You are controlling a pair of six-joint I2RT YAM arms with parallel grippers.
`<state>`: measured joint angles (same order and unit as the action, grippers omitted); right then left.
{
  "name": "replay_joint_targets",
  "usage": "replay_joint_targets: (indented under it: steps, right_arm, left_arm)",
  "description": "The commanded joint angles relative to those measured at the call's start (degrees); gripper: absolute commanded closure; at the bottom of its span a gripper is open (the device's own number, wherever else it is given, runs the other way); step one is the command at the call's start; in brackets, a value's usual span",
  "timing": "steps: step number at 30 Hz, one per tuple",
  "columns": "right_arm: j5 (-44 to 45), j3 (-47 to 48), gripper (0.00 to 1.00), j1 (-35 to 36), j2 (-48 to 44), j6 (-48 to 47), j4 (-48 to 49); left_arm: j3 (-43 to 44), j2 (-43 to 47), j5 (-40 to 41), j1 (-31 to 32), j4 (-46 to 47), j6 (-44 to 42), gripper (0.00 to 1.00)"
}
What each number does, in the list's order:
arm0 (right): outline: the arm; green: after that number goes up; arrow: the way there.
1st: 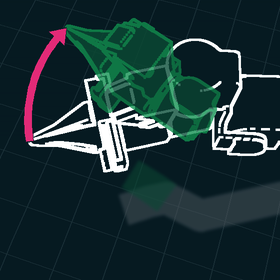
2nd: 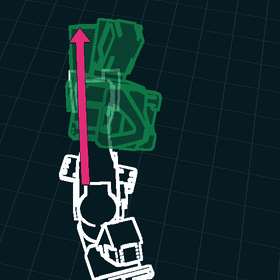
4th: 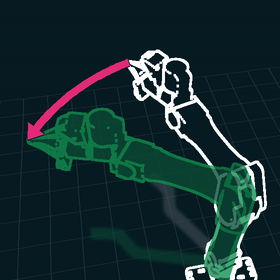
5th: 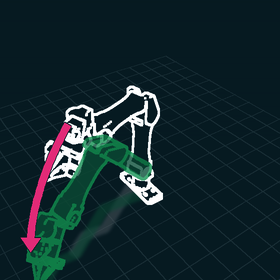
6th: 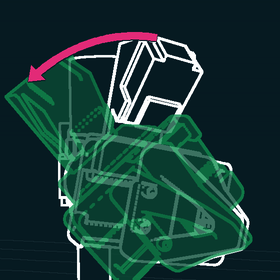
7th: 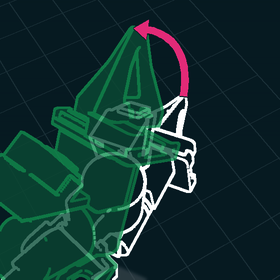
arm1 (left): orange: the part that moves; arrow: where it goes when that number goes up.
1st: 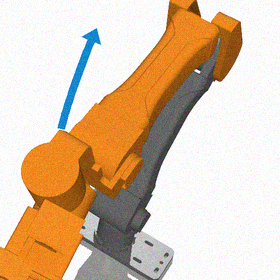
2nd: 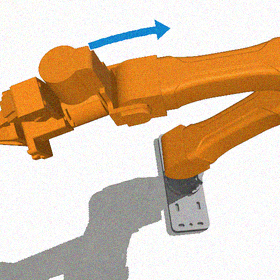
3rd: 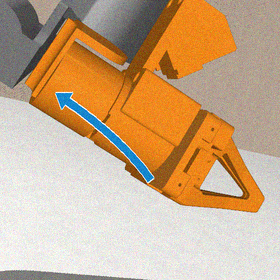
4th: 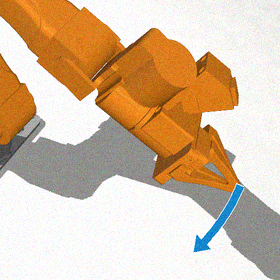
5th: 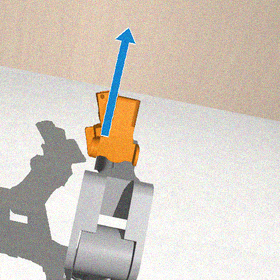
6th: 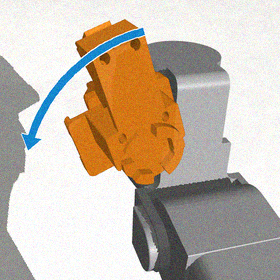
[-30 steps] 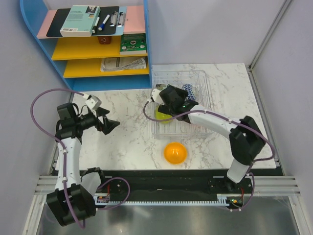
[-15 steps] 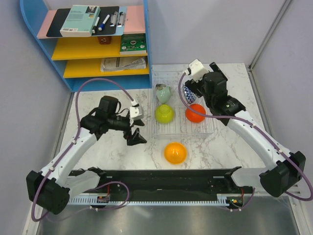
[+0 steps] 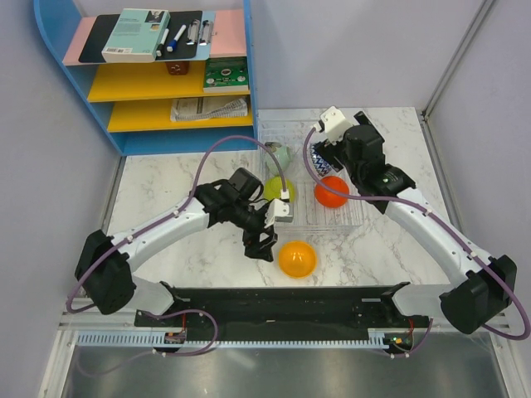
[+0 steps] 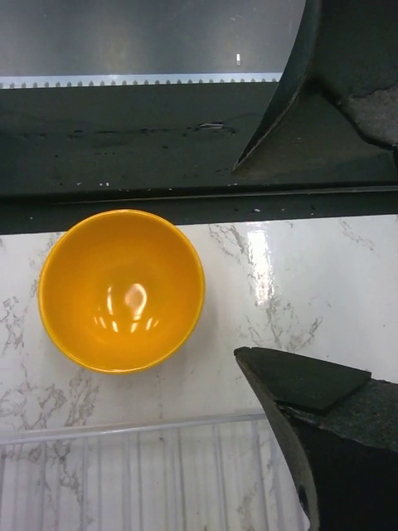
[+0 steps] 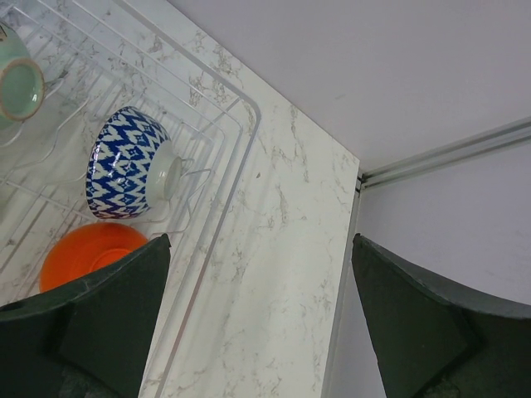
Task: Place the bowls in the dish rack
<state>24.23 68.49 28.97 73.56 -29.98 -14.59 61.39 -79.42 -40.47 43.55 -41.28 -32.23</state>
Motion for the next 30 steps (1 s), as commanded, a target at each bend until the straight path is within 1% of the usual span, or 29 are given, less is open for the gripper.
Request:
replay_joint_targets:
  steps: [1, 10, 14, 19, 25, 26, 30]
  right_arm:
    - [-1.02, 0.15, 0.03, -0.23, -0.96, 1.5, 1.05]
    - [-1.99, -0.11, 0.03, -0.23, -1.66, 1.94, 0.79]
    - [-2.43, -0.2, 0.03, -0.23, -2.02, 2.11, 0.7]
    - [-3.66, -0.37, 0.03, -0.23, -2.28, 2.82, 0.35]
    - [-4.63, -0.73, 0.03, -0.23, -2.54, 2.99, -0.09]
    - [-4.8, -0.73, 0.03, -0.23, -2.46, 2.91, -0.18]
    - [-5.51, -0.64, 0.03, -0.23, -2.63, 3.08, -0.61]
  left_arm:
    - [6.1, -4.59, 1.62, 1.54, -0.65, -0.11, 0.13]
    - [11.3, -14.0, 3.73, 4.44, -0.65, 0.5, 0.19]
    - [12.18, -15.85, 4.87, 6.1, -0.12, 0.85, 0.22]
    - [11.39, -16.56, 6.98, 6.63, 3.91, 2.52, 0.24]
    - [9.81, -17.79, 12.16, 7.6, 8.13, 4.02, 0.25]
    - [9.55, -17.79, 14.26, 8.21, 8.66, 4.02, 0.26]
    - [6.83, -18.23, 17.26, 9.36, 11.65, 4.19, 0.27]
